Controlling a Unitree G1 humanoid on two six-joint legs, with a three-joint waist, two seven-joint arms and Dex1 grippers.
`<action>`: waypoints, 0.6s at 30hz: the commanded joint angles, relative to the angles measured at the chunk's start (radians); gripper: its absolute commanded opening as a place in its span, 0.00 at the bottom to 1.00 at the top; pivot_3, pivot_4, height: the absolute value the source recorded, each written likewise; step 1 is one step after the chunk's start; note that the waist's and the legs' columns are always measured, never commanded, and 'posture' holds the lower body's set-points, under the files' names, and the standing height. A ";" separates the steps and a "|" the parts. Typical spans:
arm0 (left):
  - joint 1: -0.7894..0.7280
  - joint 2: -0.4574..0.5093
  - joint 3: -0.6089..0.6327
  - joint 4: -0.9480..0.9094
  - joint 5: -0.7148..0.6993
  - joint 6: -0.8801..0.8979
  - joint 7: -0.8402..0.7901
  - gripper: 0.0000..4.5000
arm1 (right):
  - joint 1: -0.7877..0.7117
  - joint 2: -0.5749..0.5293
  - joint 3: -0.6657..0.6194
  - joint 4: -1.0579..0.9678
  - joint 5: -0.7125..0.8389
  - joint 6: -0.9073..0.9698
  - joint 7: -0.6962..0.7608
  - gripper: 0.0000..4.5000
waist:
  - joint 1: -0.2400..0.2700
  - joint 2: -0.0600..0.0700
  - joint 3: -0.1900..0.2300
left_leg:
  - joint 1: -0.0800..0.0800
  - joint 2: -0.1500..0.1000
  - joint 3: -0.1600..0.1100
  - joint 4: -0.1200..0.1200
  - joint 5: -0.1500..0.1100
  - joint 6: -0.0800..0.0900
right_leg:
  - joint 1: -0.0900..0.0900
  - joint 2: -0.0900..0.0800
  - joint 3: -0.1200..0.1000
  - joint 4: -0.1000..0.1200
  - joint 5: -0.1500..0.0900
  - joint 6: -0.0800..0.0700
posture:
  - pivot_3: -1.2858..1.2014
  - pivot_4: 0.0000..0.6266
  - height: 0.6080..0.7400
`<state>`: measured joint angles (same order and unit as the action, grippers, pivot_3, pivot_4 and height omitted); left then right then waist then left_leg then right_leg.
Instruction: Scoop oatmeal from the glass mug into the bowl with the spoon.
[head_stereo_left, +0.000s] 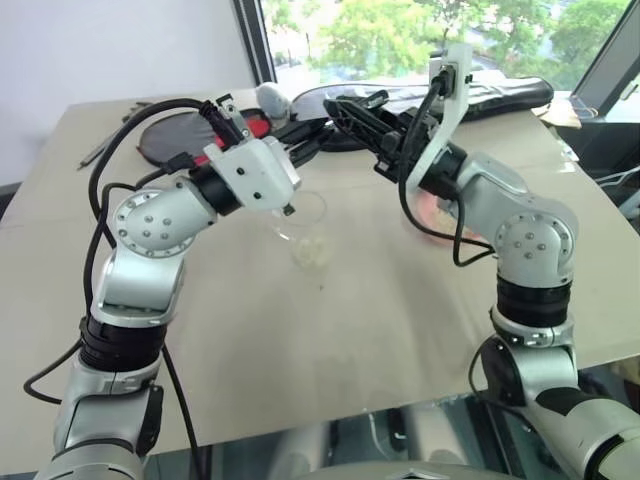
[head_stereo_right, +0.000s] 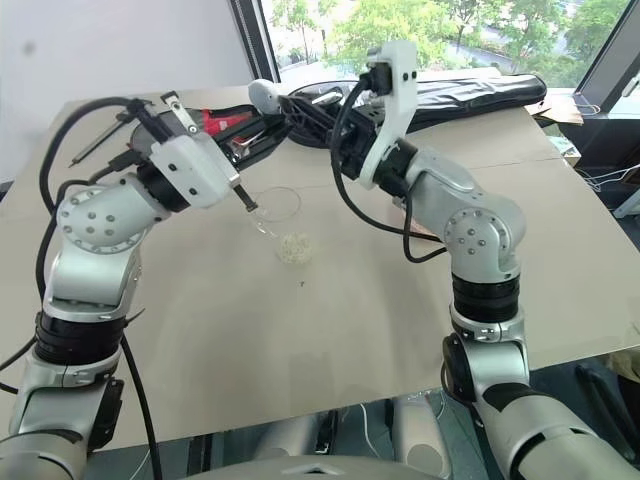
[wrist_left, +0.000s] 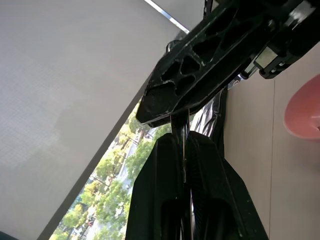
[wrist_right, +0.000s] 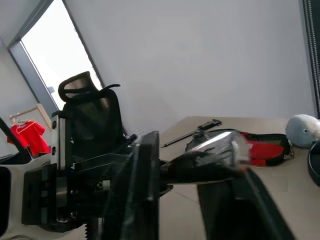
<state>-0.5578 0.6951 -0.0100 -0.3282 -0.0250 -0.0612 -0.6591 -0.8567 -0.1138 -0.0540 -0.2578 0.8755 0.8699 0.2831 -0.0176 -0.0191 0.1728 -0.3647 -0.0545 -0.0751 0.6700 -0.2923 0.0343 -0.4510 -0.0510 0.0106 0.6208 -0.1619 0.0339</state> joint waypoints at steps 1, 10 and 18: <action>0.018 0.008 0.011 -0.024 -0.025 0.005 -0.028 0.00 | -0.025 0.001 -0.015 -0.039 0.016 -0.012 -0.004 0.01 | 0.000 0.000 0.000 | 0.000 0.000 0.000 0.000 0.000 0.000 | 0.000 0.000 0.000 0.000 0.000 0.000 | 0.52 0.24 1.00; 0.074 -0.006 0.089 -0.097 -0.043 0.059 0.026 0.89 | -0.040 0.027 -0.041 -0.017 0.037 -0.016 -0.044 0.00 | 0.000 0.001 0.000 | 0.000 0.000 0.000 0.000 0.000 0.000 | 0.000 0.000 0.000 0.000 0.000 0.000 | 0.52 0.24 1.00; 0.334 -0.128 0.384 -0.246 -0.199 0.250 0.179 0.99 | -0.065 -0.013 -0.162 0.061 0.063 -0.024 -0.108 0.00 | 0.000 0.001 0.000 | 0.000 0.000 0.000 0.000 0.000 0.000 | 0.000 -0.001 0.001 0.001 0.000 0.000 | 0.52 0.24 1.00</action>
<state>-0.2488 0.5740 0.3245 -0.5247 -0.1995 0.1811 -0.4984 -0.8906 -0.1217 -0.1804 -0.1833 0.9123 0.8666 0.1877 -0.0171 -0.0184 0.1732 -0.3646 -0.0540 -0.0751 0.6701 -0.2924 0.0343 -0.4512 -0.0512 0.0108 0.6217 -0.1619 0.0339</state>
